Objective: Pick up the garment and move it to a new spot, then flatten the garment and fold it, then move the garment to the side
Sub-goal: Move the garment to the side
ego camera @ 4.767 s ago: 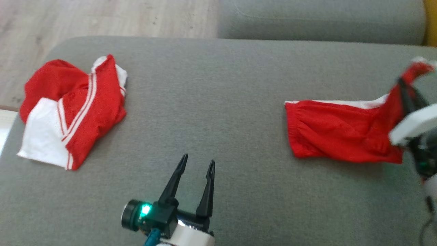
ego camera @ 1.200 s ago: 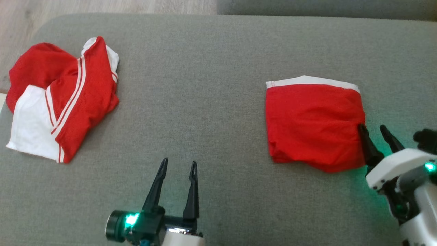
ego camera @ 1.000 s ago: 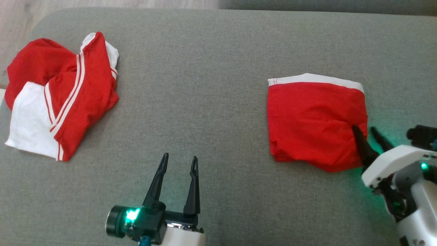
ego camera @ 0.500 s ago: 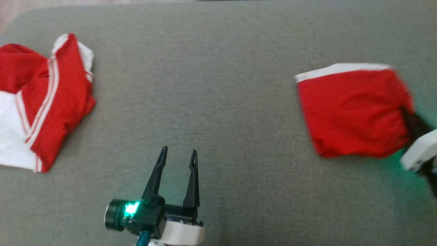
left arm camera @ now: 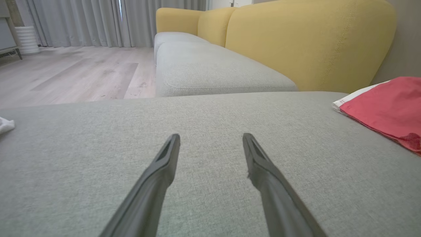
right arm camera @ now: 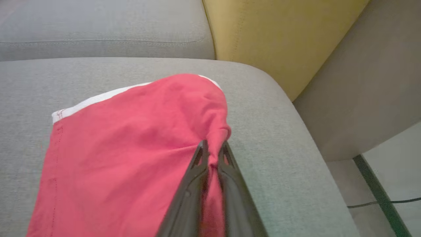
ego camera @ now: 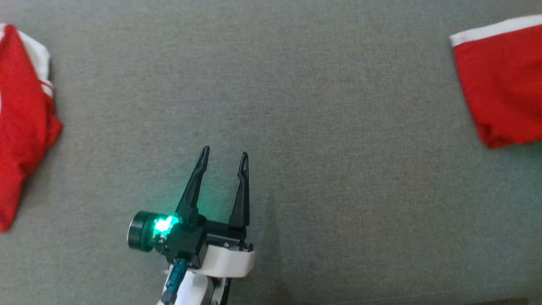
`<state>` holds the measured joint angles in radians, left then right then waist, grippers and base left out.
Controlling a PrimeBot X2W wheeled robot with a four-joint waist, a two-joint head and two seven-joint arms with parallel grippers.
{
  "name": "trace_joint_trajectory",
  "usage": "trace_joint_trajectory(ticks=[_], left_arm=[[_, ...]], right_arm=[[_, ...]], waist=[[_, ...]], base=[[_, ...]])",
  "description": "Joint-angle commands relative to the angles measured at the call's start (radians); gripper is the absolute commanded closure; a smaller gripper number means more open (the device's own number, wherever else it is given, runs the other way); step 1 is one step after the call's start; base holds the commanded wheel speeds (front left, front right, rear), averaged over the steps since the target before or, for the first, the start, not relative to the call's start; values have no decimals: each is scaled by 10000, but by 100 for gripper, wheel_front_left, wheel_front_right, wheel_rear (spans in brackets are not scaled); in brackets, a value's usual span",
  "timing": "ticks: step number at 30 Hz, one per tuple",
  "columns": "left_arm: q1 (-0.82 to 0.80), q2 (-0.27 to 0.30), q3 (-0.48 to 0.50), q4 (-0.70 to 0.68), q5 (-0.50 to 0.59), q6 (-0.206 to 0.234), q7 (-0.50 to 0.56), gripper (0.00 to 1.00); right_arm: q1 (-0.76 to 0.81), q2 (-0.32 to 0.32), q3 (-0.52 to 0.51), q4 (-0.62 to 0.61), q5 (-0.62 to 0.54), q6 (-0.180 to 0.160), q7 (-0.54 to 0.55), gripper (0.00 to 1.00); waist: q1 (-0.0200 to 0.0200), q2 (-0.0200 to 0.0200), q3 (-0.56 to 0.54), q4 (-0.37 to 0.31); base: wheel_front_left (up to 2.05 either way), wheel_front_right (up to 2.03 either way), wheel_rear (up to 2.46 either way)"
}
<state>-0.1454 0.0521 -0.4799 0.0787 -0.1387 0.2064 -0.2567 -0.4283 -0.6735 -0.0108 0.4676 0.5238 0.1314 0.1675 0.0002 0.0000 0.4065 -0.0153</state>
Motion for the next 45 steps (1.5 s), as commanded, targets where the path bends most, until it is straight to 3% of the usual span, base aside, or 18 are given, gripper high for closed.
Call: trace_joint_trajectory(ticks=[1,2,3,4,10,14,23,32,36,45], left_arm=[[-179,-18,307,-275,83,-31,-51,0],[-218,-18,307,-261,91,-49,-51,0],[-250,-18,301,-243,93,-68,-51,0],[-278,-18,290,-226,93,-86,-51,0],[-321,-18,183,-33,-1,-156,-51,0],[-104,-18,208,70,-50,-144,-51,0],[920,-18,376,168,-324,-106,-51,0],[1967,-18,598,47,-513,131,-51,0],[2356,-18,903,-218,-498,297,-51,0],[3257,-16,1550,-974,-103,146,-51,0]], right_arm=[[-151,-534,-117,-215,-122,-7,-62,100],[-260,-498,-266,-208,-260,-7,-9,98],[-345,-459,-428,-185,-457,-7,37,53],[-401,-429,-580,-165,-712,-7,36,0],[-361,308,-1354,-122,-2229,-7,-98,0],[102,1306,-1307,-523,-2569,-7,-166,0],[2008,3373,169,-1787,-1950,-7,-1037,0],[3717,4480,1668,-2140,-1626,-7,-3146,0],[4308,5081,1554,-2176,-2048,-7,-4127,0],[5747,5995,663,-3167,-3033,-7,-4289,0]], waist=[[-2,0,182,-142],[-2,0,218,-165],[-2,0,242,-182],[-2,0,257,-195],[-2,0,-179,-115],[-2,0,-934,24],[-2,0,-3045,325],[-2,0,-4374,713],[-2,0,-4717,944],[-2,0,-5329,1271]], base=[[0,0,0],[0,0,0],[0,0,0],[0,0,0],[0,0,0],[0,0,0],[0,0,0],[0,0,0],[0,0,0],[0,0,0]])
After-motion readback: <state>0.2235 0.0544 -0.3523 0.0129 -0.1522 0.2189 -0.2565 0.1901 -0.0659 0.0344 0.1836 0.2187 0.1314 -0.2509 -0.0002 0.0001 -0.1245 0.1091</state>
